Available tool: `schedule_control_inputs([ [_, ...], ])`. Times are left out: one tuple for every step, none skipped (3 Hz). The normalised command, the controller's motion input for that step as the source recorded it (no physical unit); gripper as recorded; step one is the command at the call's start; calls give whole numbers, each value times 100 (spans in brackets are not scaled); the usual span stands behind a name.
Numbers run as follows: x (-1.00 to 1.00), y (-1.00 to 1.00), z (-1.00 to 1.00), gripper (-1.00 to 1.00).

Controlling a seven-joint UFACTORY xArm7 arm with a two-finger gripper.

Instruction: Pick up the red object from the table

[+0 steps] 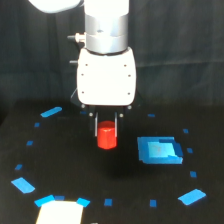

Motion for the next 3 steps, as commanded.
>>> schedule_control_inputs([
  [1, -37, -9, -100],
  [-14, 39, 50, -100],
  [23, -51, 49, -100],
])
